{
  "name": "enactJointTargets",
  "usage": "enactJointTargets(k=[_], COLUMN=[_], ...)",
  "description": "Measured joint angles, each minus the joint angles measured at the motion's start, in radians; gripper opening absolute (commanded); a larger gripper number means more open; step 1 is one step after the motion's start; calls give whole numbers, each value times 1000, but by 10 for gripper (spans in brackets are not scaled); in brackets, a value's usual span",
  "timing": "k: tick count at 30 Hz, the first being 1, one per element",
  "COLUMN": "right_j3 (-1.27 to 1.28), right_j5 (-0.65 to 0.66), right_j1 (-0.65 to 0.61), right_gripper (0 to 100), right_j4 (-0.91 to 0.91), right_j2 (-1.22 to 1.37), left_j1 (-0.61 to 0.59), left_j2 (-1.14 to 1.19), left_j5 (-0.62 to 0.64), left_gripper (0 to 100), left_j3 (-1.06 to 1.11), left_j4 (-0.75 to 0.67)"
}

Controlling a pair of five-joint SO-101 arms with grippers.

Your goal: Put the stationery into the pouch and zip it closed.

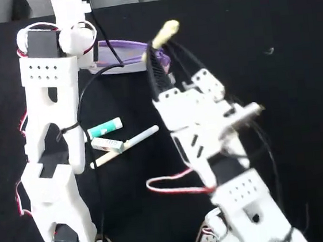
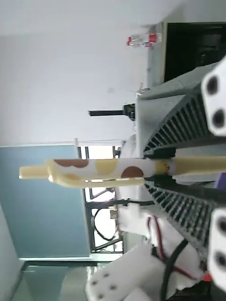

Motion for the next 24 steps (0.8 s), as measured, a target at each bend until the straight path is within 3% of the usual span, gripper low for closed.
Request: enactJointTargets(k=[13, 24], right_j3=[-31, -46], right_j5=[-2, -3], right_j1=[14, 15], right_gripper=[11, 19], right_j4=[-273, -305], right_j2=[407, 583], left_j1=[0, -2], left_j2=[11, 17], left_j5=[-3, -5], left_gripper=[28, 28], left_j3=[-5, -5], left_j4=[0, 0])
